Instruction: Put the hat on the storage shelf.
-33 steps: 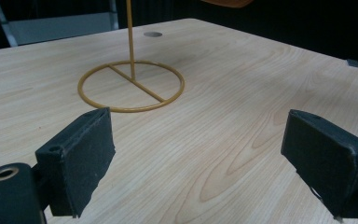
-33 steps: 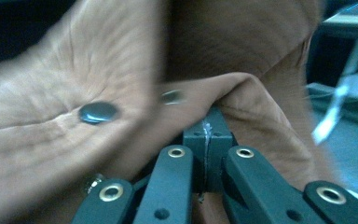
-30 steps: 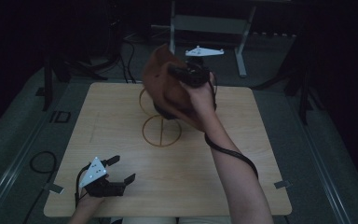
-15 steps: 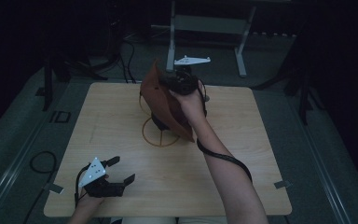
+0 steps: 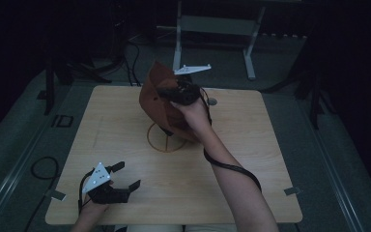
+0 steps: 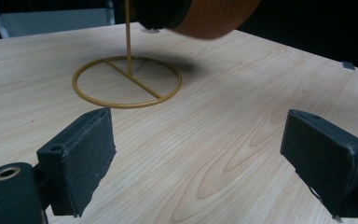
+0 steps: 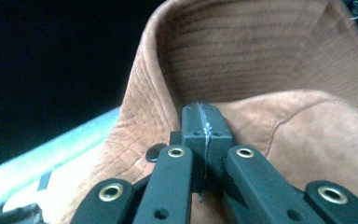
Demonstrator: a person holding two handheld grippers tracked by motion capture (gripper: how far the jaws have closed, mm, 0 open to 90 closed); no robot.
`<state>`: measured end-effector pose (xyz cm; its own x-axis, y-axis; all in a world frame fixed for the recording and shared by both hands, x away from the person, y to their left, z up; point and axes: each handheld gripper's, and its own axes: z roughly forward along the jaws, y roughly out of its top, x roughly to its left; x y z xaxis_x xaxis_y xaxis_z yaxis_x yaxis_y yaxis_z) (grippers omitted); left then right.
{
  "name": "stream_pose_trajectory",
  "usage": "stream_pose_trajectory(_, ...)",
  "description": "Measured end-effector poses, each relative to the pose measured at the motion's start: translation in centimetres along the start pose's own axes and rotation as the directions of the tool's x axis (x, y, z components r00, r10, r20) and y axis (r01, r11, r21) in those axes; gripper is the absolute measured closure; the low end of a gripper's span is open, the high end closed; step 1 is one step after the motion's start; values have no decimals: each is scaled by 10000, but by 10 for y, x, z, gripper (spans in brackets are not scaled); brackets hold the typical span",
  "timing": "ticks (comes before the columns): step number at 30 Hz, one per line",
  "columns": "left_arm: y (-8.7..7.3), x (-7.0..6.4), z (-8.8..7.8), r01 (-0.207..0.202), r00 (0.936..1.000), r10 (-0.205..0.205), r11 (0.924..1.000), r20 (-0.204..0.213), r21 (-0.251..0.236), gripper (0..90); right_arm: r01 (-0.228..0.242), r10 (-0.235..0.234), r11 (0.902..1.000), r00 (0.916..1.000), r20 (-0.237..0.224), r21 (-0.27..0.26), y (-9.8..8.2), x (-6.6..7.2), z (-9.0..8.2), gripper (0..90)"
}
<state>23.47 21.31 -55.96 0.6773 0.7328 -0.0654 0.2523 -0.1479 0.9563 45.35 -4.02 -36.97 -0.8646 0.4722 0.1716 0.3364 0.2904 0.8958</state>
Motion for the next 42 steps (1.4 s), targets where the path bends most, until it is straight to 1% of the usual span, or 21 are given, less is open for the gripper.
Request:
stream_pose_trajectory(2,0,0,0,10,10000,-10,10000,34,-23,105,105,-106,9997,9999,5,215,-3,4,5,900)
stream_pose_trajectory(4,0,-1,-1,-48,10000,48,10000,-9,-23,105,163,-158,9994,9998,-156,314,-6,9,8,900)
stream_pose_trajectory(6,0,-1,0,-24,10000,24,10000,13,-19,105,598,-597,9957,9982,-46,708,-11,16,13,900)
stream_pose_trajectory(7,0,-1,0,-31,10000,31,10000,12,-18,105,729,-725,9932,9973,-69,910,-14,18,16,900)
stream_pose_trajectory(10,0,-1,0,-54,10000,54,10000,24,-11,105,1066,-1070,9877,9943,-23,1142,-19,26,20,900)
stream_pose_trajectory(12,0,-1,0,-57,10000,57,10000,37,-12,105,1129,-1139,9867,9935,15,1170,-20,26,20,900)
stream_pose_trajectory(15,0,-1,1,-19,10000,19,10000,32,-15,105,981,-972,9879,9952,-129,1197,-18,25,16,873)
stream_pose_trajectory(17,-1,0,1,6,10000,-6,10000,17,-9,105,1007,-993,9880,9949,-172,1171,-15,25,12,814)
stream_pose_trajectory(19,-2,1,1,29,10000,-29,10000,-6,-4,105,1072,-1074,9877,9942,-44,1141,-13,25,7,777)
stream_pose_trajectory(21,-2,1,1,-6,10000,6,10000,-44,16,105,1103,-1107,9889,9938,-14,994,-12,25,1,714)
stream_pose_trajectory(24,-4,1,1,-21,9999,21,10000,-136,-2,104,1141,-1135,9914,9934,-131,634,-11,26,-11,562)
stream_pose_trajectory(29,-6,3,3,8,9996,-6,10000,-275,93,99,1430,-1406,9879,9892,-415,604,-11,29,-22,363)
stream_pose_trajectory(30,-6,4,3,25,9996,-23,10000,-283,77,99,1393,-1371,9891,9894,-473,477,-11,30,-25,307)
stream_pose_trajectory(33,-7,5,3,12,9994,-9,9999,-357,104,99,1302,-1285,9911,9902,-539,288,-13,28,-33,203)
stream_pose_trajectory(35,-8,5,3,84,9993,-80,9999,-359,109,98,1112,-1101,9936,9923,-569,174,-16,24,-39,187)
stream_pose_trajectory(36,-8,5,3,80,9993,-75,9999,-369,118,98,1037,-1018,9941,9933,-547,319,-17,22,-42,156)
stream_pose_trajectory(37,-9,5,4,101,9993,-96,9999,-362,128,98,979,-956,9940,9943,-467,492,-19,20,-43,145)
stream_pose_trajectory(39,-9,5,4,69,9995,-62,9997,-318,213,98,1117,-1102,9922,9935,-299,549,-24,16,-48,160)
stream_pose_trajectory(40,-10,5,5,91,9995,-85,9997,-292,222,99,1122,-1108,9915,9936,-238,661,-27,13,-50,160)
stream_pose_trajectory(42,-10,4,6,72,9996,-65,9996,-283,254,98,1089,-1079,9914,9940,-184,724,-32,10,-55,172)
